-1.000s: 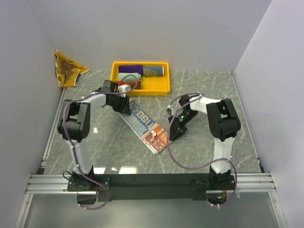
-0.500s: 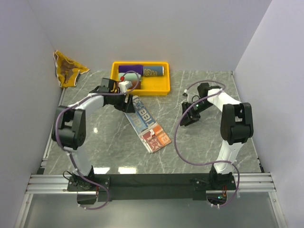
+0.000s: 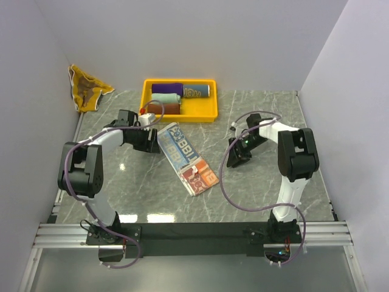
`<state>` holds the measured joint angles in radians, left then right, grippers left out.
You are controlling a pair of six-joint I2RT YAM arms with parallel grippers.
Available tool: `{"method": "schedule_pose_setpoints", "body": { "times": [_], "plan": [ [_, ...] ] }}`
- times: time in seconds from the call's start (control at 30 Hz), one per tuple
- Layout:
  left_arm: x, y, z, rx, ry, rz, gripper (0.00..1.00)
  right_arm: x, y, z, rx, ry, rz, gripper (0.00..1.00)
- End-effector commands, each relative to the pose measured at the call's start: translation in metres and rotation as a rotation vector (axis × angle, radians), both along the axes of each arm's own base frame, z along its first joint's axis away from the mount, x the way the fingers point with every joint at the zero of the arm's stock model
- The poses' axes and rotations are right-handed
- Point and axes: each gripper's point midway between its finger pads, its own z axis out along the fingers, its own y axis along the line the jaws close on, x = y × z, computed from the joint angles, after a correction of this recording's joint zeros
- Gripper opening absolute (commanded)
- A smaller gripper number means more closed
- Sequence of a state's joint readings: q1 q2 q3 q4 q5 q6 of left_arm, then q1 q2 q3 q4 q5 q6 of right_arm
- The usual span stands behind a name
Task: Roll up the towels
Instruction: Fold the towel
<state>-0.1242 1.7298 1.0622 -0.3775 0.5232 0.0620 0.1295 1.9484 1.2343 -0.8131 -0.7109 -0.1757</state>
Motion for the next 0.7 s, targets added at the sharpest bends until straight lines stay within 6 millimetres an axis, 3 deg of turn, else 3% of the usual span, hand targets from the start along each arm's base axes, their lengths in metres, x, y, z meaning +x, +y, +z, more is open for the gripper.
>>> {"method": "schedule_pose_setpoints", "body": {
  "times": [0.0, 0.23, 0.4, 0.67],
  "plan": [
    [0.011, -0.002, -0.004, -0.003, 0.008, 0.027, 0.7, 0.006, 0.016, -0.007, 0.008, -0.049, 0.026, 0.45],
    [0.015, -0.013, -0.018, -0.033, 0.03, -0.002, 0.67, -0.024, 0.044, -0.022, 0.058, 0.013, 0.077, 0.36],
    [0.018, -0.033, -0.023, -0.044, 0.021, -0.075, 0.63, -0.048, 0.066, -0.023, 0.087, 0.021, 0.155, 0.26],
    [0.029, -0.067, -0.028, -0.074, 0.017, -0.157, 0.55, -0.078, 0.086, -0.013, 0.157, 0.057, 0.232, 0.0]
  ]
}}
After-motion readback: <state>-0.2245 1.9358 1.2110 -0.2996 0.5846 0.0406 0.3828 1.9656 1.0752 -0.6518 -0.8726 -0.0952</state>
